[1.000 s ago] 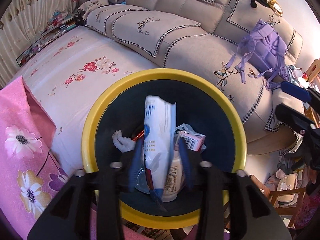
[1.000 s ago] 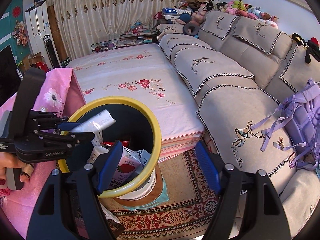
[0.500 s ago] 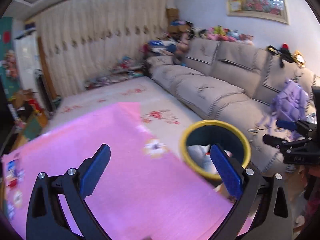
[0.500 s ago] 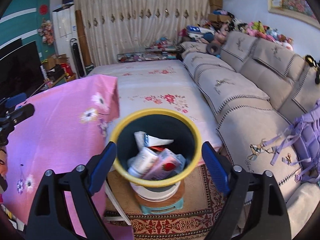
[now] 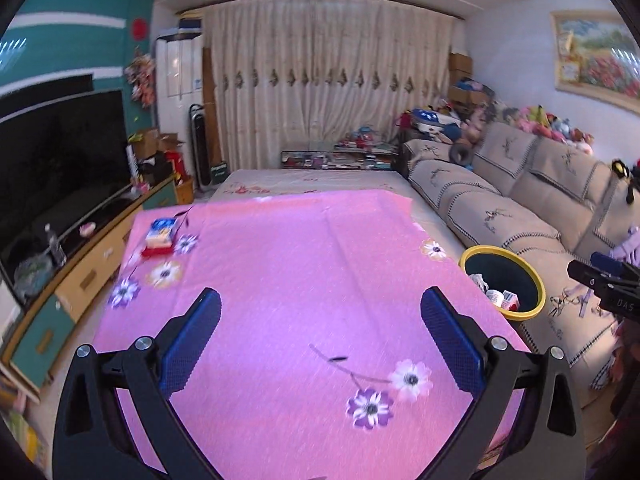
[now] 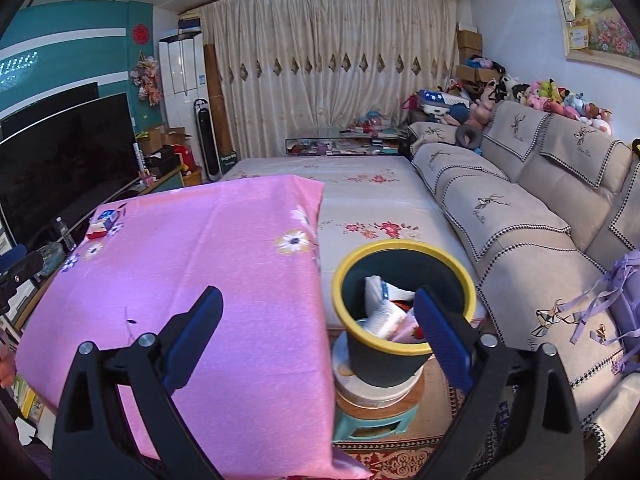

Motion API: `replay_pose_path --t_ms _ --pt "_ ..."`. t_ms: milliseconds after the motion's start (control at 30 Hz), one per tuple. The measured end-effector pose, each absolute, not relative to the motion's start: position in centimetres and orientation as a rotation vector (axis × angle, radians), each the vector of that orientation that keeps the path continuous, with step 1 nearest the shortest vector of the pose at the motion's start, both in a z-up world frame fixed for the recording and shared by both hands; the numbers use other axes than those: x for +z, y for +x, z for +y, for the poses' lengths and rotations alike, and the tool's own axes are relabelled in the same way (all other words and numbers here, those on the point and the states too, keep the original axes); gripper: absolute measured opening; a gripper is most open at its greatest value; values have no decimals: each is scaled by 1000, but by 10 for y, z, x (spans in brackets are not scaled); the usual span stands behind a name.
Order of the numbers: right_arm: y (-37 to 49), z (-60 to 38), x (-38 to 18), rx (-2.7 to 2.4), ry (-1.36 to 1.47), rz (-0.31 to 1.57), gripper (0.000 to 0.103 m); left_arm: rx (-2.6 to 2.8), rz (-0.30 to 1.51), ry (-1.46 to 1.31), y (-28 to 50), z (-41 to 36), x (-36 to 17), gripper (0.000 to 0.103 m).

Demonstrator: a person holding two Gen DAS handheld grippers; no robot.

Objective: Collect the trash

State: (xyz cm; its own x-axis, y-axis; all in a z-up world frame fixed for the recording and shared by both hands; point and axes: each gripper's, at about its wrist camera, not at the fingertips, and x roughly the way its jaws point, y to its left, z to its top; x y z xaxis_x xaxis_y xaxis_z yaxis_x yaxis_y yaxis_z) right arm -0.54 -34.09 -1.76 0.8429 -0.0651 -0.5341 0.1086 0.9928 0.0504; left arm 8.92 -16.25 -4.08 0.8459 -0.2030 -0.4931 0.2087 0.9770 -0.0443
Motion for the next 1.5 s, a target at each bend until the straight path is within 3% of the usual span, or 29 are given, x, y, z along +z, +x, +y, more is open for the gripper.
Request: replay_pose_path --t_ms 467,1500 --pt "-12 -307 -16 -55 49 549 91 -79 509 -13 75 -112 -43 98" --pt "-9 -310 -15 -75 75 544 93 -63 511 13 80 -115 -40 98"
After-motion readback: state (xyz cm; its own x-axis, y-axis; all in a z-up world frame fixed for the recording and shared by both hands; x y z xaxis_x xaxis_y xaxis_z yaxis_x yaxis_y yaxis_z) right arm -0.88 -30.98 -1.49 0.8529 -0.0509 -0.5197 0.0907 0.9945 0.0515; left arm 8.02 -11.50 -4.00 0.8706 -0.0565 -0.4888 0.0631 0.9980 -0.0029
